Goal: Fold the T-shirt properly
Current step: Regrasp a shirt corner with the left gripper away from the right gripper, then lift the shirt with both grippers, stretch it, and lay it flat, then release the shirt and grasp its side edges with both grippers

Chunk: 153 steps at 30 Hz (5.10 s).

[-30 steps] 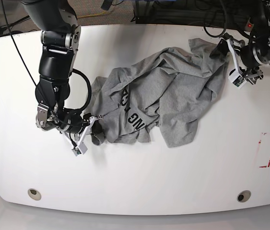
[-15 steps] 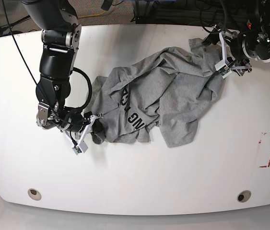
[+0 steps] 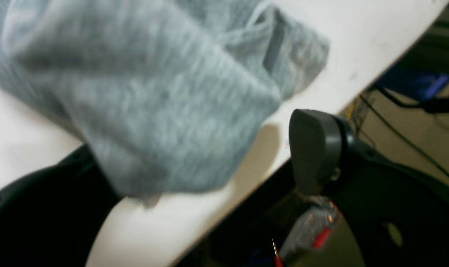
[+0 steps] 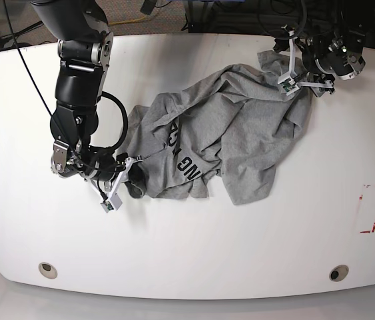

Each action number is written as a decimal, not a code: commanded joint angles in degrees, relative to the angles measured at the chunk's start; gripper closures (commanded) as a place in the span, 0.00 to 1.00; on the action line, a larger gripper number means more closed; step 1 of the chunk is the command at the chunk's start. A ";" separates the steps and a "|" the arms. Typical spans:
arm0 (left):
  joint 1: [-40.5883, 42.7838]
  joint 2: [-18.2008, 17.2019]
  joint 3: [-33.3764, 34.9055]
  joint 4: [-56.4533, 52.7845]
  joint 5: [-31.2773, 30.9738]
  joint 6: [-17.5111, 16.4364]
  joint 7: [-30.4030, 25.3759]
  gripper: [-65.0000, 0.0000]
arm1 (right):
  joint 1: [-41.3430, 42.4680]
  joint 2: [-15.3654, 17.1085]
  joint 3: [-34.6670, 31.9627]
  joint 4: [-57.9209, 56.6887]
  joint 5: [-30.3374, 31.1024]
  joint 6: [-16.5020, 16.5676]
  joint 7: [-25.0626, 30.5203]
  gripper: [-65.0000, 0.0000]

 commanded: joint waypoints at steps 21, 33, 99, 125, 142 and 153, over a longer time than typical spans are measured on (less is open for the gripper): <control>-1.31 -0.90 -2.78 2.41 4.12 -0.08 -2.52 0.99 | 1.64 0.40 0.15 1.25 1.03 0.12 0.64 1.00; -9.58 -1.17 -6.56 2.50 4.56 -0.08 -2.34 0.99 | 2.78 0.49 -0.11 12.76 0.50 0.12 -0.50 1.00; -31.55 -5.04 -6.92 3.11 6.49 -0.08 11.11 0.99 | -3.90 13.50 7.45 38.61 1.11 0.12 -10.88 1.00; -5.79 -5.04 -7.00 3.29 6.84 -0.08 10.84 0.66 | -30.63 9.46 16.59 41.86 1.11 0.12 -10.44 0.99; -5.97 -4.95 -7.00 2.94 6.67 -0.08 5.74 0.33 | -33.18 7.70 18.44 49.25 1.11 0.12 -10.96 0.05; -11.95 -2.93 -7.09 3.38 3.59 -0.08 6.18 0.33 | -17.44 7.79 17.82 33.34 1.03 0.12 -10.70 0.14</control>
